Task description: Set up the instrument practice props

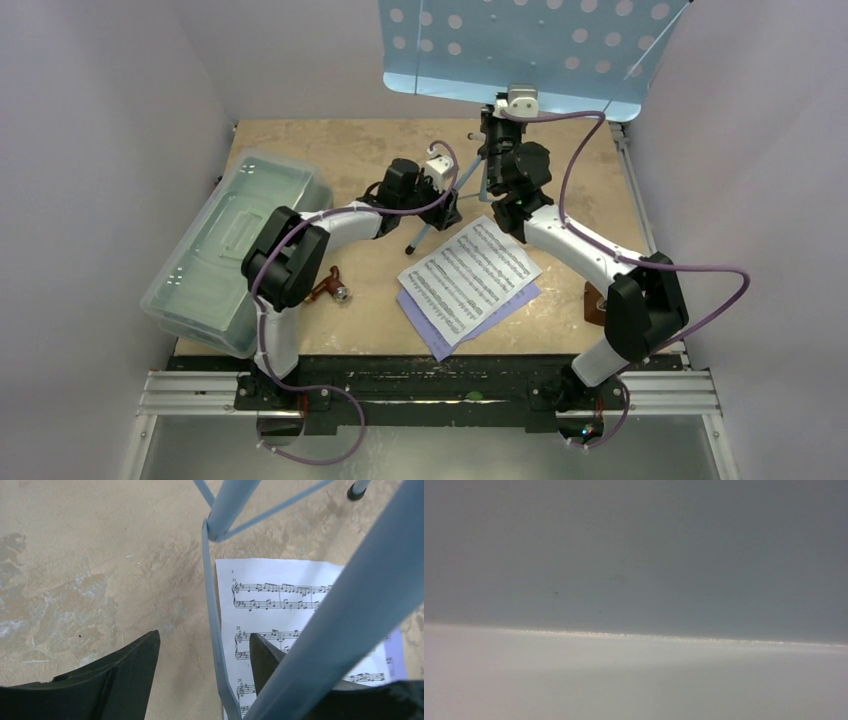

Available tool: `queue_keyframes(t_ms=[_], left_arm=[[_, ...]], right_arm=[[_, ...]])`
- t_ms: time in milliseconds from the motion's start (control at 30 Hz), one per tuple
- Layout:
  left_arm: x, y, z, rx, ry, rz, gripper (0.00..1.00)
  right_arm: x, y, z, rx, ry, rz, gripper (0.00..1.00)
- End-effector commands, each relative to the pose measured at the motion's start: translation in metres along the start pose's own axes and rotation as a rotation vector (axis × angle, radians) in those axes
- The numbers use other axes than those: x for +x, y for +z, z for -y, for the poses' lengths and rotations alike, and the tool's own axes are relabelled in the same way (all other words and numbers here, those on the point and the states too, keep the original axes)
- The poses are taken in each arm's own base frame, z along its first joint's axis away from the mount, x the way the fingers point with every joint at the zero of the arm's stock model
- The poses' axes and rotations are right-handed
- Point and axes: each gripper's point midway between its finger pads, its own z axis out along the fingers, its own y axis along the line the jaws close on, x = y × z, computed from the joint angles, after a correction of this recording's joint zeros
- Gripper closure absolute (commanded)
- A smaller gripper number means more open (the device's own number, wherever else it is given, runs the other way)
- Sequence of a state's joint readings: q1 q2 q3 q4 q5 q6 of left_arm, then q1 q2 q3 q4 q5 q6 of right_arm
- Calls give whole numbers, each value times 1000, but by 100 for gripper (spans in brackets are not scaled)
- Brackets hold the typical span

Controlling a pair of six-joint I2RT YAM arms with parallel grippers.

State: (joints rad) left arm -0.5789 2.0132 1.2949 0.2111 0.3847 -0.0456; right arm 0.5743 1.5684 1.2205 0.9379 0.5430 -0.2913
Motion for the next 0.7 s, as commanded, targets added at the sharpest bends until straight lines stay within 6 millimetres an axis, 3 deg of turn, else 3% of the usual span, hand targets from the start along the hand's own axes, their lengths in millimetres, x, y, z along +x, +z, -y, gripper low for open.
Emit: queue_keyframes(t_ms=[0,133,233,433,567,667], left_arm=[[-90,-35,14,10,-72,273,32],[-123,-55,25,33,-90,403,26],[-143,-62,31,43,-79,463,27],[-144,-36,43,46,-34,441,32],[-139,-20,31,-1,-47,422,34],[-142,-10,17,-55,-25,396,45]], right_arm=[[-142,-1,38,112,253,334,100],[-138,3,33,102,245,316,100],[-136,5,33,107,254,310,100],[-130,12,29,126,262,285,100],[-130,15,28,144,269,274,100],[-125,17,26,153,268,253,100]])
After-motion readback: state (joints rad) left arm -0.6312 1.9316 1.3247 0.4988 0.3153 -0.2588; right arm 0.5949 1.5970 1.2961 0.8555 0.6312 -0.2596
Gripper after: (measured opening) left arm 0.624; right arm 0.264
